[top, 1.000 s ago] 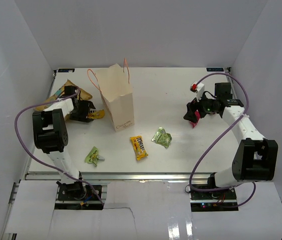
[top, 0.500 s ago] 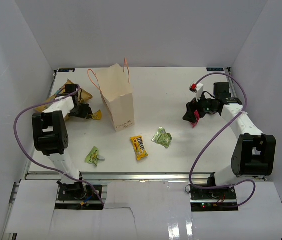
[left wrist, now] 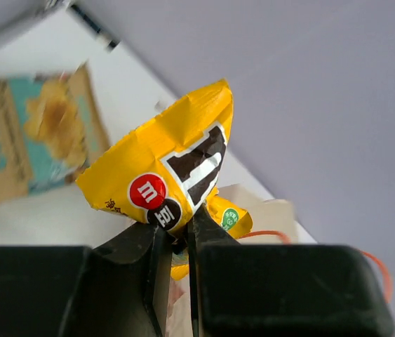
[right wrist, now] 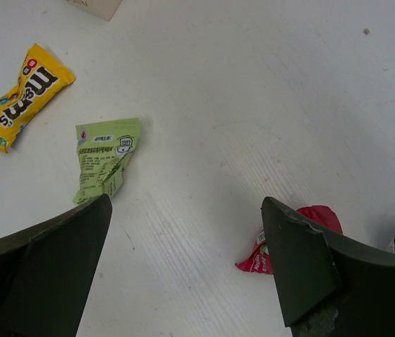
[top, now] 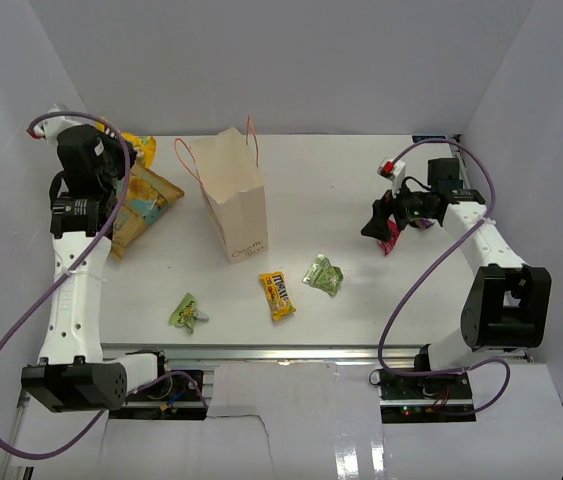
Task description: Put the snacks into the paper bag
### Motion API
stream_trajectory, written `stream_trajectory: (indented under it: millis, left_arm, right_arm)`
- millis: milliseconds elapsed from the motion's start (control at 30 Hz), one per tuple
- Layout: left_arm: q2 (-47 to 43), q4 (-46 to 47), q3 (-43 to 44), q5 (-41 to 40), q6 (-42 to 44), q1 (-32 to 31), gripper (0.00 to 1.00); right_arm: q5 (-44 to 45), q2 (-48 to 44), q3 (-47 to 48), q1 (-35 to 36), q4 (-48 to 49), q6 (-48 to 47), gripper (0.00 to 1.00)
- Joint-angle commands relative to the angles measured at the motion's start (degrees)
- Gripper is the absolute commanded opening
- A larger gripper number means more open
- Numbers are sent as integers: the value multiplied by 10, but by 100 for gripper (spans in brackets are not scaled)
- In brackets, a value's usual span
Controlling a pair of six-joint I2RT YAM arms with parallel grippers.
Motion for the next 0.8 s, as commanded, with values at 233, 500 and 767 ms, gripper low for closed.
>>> stream_trajectory:
  millis: [233,500,767]
  left_arm:
    - [111,113,184,156,209,-113,11]
    - [147,89,186,157,240,-171,26]
    - [164,73,177,155,247,-206,56]
  right_arm:
    - [-20,-2,26,-3,-15,-16,93]
    - [-7,-19,17,-3,-18,-24,93]
    - [-5,-2,24,7,-33,-5,94]
